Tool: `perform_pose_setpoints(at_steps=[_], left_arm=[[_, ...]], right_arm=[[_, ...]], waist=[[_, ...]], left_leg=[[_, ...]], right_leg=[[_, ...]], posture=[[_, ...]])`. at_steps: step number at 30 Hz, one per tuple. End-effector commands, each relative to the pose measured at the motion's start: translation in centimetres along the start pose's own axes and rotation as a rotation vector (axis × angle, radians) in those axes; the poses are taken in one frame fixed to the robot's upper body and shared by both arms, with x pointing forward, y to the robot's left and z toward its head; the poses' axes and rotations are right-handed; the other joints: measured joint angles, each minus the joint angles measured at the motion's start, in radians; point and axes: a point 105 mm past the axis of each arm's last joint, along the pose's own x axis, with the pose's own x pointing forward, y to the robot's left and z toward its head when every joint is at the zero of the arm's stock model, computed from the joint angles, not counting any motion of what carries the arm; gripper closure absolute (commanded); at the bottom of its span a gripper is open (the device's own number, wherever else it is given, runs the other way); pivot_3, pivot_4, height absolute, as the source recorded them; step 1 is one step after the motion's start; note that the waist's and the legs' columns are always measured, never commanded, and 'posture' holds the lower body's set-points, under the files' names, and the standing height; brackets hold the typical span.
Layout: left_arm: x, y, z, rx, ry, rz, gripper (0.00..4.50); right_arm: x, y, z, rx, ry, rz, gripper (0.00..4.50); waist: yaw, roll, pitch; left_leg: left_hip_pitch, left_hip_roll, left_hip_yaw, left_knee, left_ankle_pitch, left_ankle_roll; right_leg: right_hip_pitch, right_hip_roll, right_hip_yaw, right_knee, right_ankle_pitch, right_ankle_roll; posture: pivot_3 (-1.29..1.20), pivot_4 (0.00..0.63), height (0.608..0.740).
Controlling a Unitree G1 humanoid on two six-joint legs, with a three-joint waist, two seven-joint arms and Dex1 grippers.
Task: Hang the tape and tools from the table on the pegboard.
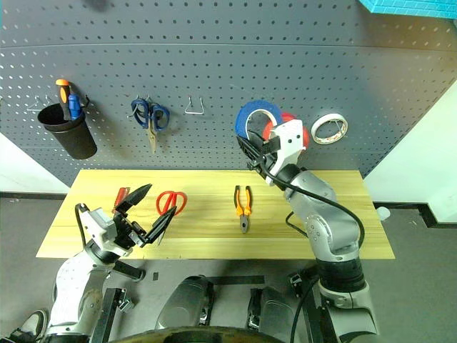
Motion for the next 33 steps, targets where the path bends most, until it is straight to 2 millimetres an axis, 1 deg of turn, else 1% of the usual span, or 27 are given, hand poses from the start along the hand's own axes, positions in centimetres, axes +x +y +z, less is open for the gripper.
perform_pose_setpoints(at_steps=[1, 6, 10, 23, 25, 30, 33], left_arm=[[0.4, 0.1, 0.8, 0.033, -0.018, -0.01, 0.0], [0.4, 0.4, 0.8, 0.036, -0.013, -0.009, 0.0], [0.4, 0.5, 0.9, 0.038, -0.015, -0.012, 0.0], [0.2, 0.5, 1.1, 0.041, -0.015, -0.009, 0.0], [0.2, 0.5, 1.1, 0.042, -0.013, -0.008, 0.0], [0.3, 0.5, 1.0, 0.042, -0.01, -0.012, 0.0], [0.5, 0.4, 1.1, 0.042, -0.013, -0.013, 0.0]], right_arm=[[0.0, 1.3, 0.0, -0.006, -0.019, 0.032, 3.83], [-0.1, 2.1, -1.4, 0.018, 0.018, 0.057, 3.83], [0.4, 2.2, -2.0, 0.022, 0.025, 0.057, 3.83], [1.2, 1.7, -2.1, 0.018, 0.01, 0.042, 3.83], [1.6, 1.6, -2.4, 0.019, 0.012, 0.04, 3.83], [3.6, 1.3, -3.4, 0.019, 0.014, 0.037, 3.83], [4.3, 1.1, -3.7, 0.013, 0.011, 0.039, 3.84]], waist=[[0.0, 0.0, 0.0], [0.0, 0.0, 0.0], [-0.001, 0.0, 0.0], [-0.001, 0.0, 0.0], [-0.002, 0.0, 0.0], [-0.004, 0.0, 0.0], [-0.004, 0.0, 0.0]], left_leg=[[0.0, 0.0, 0.0, 0.0, 0.0, 0.0], [0.0, 0.0, 0.0, 0.0, 0.0, 0.0], [0.001, 0.0, 0.0, 0.0, 0.0, 0.0], [0.0, 0.0, 0.0, 0.0, 0.0, 0.0], [0.0, 0.0, 0.0, 0.0, 0.0, 0.0], [0.001, 0.0, 0.0, 0.0, 0.0, 0.0], [0.0, 0.0, 0.0, 0.0, 0.0, 0.0]], right_leg=[[0.0, 0.0, 0.0, 0.0, 0.0, 0.0], [0.0, 0.0, 0.0, 0.0, 0.0, 0.0], [0.0, 0.0, 0.0, 0.0, 0.0, 0.0], [0.0, 0.0, 0.0, 0.0, 0.0, 0.0], [0.0, 0.0, 0.0, 0.0, 0.0, 0.0], [0.0, 0.001, 0.0, 0.001, 0.0, 0.0], [0.0, 0.001, 0.0, 0.001, 0.0, 0.0]], posture=[[0.36, 0.074, 0.676], [0.36, 0.075, 0.676], [0.36, 0.077, 0.676], [0.37, 0.079, 0.676], [0.37, 0.082, 0.676], [0.37, 0.084, 0.676], [0.37, 0.085, 0.676]])
